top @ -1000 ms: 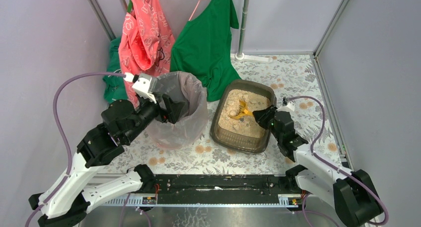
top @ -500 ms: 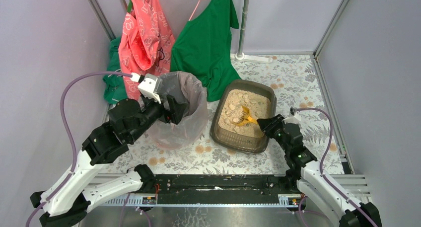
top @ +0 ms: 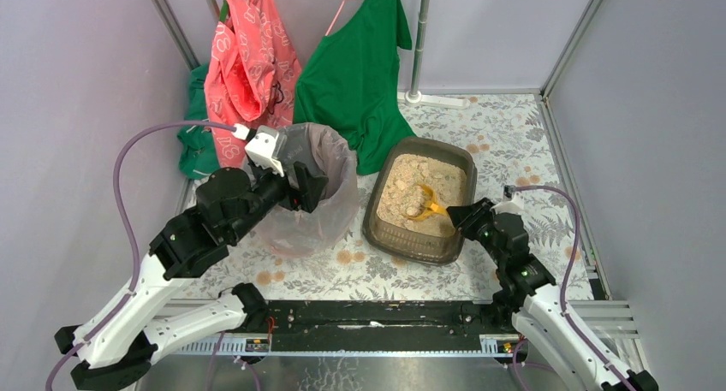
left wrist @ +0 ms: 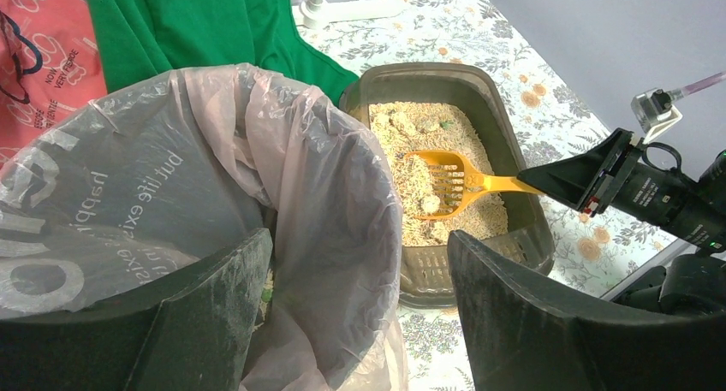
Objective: Clean the litter box
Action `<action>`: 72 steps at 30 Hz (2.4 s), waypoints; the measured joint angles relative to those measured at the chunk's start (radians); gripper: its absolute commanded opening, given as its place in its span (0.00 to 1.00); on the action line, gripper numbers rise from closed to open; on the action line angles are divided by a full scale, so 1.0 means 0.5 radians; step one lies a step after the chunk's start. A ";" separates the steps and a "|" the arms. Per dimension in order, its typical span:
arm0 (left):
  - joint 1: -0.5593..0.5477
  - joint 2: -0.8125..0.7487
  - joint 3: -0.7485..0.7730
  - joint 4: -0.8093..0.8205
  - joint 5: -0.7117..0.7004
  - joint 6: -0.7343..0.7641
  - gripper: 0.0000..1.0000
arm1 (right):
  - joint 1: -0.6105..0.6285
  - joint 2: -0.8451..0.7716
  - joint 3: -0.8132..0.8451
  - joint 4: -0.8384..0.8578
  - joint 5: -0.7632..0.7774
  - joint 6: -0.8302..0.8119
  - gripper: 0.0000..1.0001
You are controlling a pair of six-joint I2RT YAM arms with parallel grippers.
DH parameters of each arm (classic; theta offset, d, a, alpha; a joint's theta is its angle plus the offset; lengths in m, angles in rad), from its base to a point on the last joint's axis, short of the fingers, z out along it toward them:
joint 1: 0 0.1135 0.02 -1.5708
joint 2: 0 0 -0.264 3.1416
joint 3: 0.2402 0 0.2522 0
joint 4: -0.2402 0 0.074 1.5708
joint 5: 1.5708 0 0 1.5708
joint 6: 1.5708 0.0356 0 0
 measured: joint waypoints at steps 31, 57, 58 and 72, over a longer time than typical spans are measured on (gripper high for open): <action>0.000 -0.007 -0.071 0.037 -0.003 -0.014 0.82 | -1.090 1.211 0.267 0.817 -1.551 0.037 0.00; 0.000 -0.011 -0.082 0.038 -0.009 -0.013 0.82 | -1.446 1.398 -0.070 1.930 -1.959 0.510 0.00; 0.000 -0.006 -0.082 0.038 -0.009 -0.013 0.82 | -1.458 1.398 -0.099 1.952 -1.952 0.520 0.00; 0.000 0.005 -0.112 0.038 0.007 -0.014 0.81 | -1.601 2.010 -0.328 2.857 -2.000 1.035 0.00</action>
